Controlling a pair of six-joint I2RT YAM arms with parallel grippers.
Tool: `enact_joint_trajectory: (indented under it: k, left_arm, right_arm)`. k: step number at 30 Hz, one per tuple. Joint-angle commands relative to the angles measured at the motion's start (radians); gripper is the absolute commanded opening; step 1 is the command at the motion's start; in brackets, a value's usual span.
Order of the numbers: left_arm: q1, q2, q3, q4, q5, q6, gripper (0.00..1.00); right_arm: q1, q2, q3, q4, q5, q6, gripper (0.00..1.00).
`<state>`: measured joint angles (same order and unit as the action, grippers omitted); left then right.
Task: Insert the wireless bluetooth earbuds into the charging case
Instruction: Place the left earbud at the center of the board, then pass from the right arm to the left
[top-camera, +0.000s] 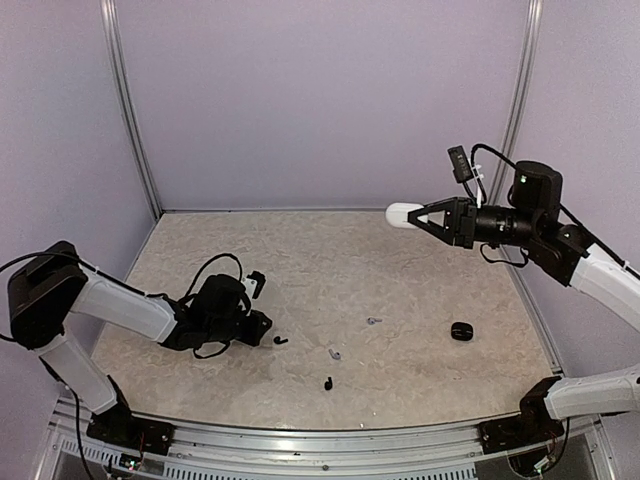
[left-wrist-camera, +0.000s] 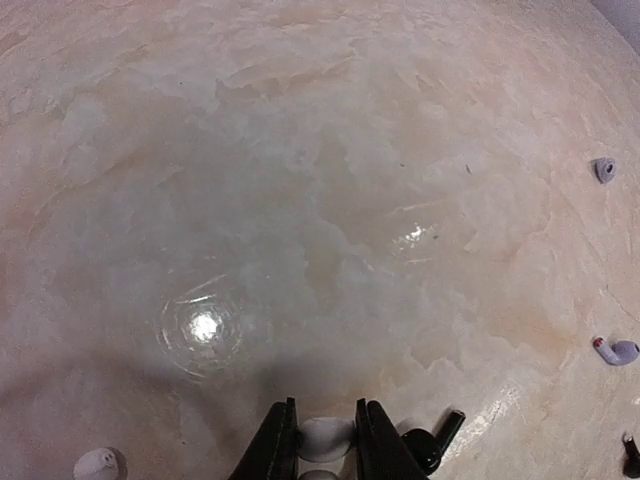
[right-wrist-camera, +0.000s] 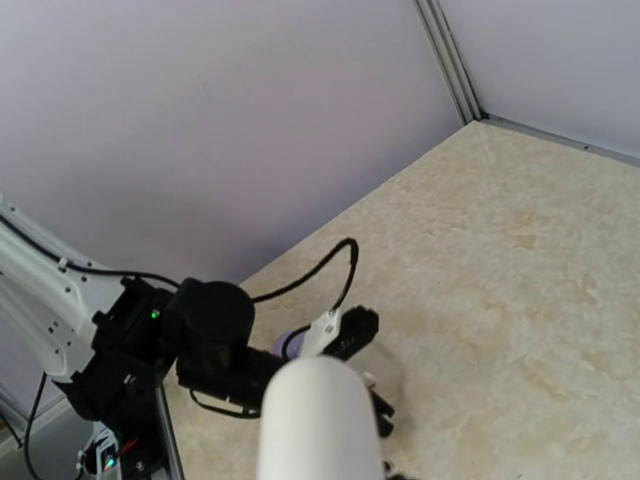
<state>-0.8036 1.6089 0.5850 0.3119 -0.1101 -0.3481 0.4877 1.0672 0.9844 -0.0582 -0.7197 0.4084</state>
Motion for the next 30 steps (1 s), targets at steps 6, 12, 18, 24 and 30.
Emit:
enact_joint_trajectory:
  k: [6,12,18,24,30]
  left_arm:
    - [0.016,-0.069,-0.015,-0.043,-0.054,-0.045,0.54]
    - [-0.053,-0.245,-0.005,-0.035,-0.136,0.069,0.78]
    - [-0.123,-0.48,-0.004,0.029,-0.18,0.145,0.99]
    - [-0.099,-0.698,-0.011,0.055,-0.039,0.162,0.99]
    - [-0.329,-0.704,0.064,-0.01,-0.085,0.473,0.99]
  right_arm:
    - [-0.012,-0.006,-0.044,0.019,-0.045,-0.025,0.08]
    - [-0.011,-0.004,-0.09,0.05,-0.095,-0.023,0.08]
    - [0.019,0.019,-0.098,0.057,-0.133,-0.041,0.08]
    - [0.089,0.047,-0.113,0.111,-0.144,-0.043,0.08]
    - [0.186,0.09,-0.113,0.154,-0.134,-0.04,0.09]
